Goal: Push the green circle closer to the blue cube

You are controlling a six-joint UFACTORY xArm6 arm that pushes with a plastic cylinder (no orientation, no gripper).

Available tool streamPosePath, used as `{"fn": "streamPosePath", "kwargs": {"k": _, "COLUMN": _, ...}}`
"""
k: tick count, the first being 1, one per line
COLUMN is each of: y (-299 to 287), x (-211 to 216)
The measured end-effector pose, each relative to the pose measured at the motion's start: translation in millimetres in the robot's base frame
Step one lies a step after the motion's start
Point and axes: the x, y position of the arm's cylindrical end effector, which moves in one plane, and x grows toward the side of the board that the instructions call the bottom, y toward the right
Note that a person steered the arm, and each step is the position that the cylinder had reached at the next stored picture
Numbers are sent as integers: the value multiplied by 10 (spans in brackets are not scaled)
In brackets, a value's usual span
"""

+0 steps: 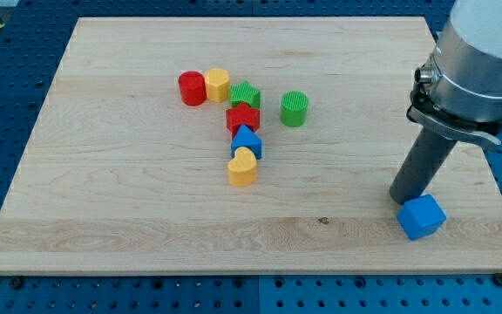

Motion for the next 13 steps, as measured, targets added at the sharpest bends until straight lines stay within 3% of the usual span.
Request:
{"fn": "streamPosePath", "kwargs": {"k": 1, "y": -113, "x": -58}}
{"fn": "streamPosePath", "kwargs": {"k": 3, "y": -695, "x": -1452}}
{"fn": "streamPosePath", "kwargs": {"k": 4, "y": -1030, "x": -1882}}
{"fn": "streamPosePath", "kwargs": {"k": 7, "y": -1501, "x": -1512}}
{"fn": "streamPosePath", "kwargs": {"k": 11, "y": -1027, "x": -689}}
{"fn": "streamPosePath", "kwargs": {"k": 13, "y": -1258, "x": -846}}
